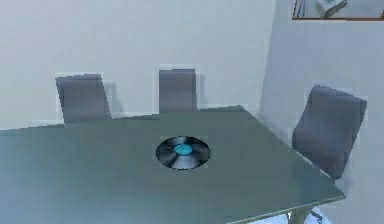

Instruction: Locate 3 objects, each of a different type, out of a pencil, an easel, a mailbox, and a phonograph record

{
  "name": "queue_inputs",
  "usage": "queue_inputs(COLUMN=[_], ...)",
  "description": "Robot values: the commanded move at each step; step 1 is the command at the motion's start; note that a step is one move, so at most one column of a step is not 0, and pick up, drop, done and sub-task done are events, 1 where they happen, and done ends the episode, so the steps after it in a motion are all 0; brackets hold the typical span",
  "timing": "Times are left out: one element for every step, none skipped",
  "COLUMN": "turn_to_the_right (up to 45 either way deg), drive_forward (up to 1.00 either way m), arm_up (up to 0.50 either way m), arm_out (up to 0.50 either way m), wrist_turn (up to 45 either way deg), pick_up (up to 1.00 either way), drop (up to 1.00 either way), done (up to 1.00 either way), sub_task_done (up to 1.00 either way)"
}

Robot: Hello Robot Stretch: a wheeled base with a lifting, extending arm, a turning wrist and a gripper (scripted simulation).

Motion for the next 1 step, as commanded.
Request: queue_inputs(turn_to_the_right=[0.0], drive_forward=[0.0], arm_up=[0.0], arm_out=[0.0], wrist_turn=[0.0], pick_up=[0.0], drop=[0.0], done=[1.0], sub_task_done=[0.0])
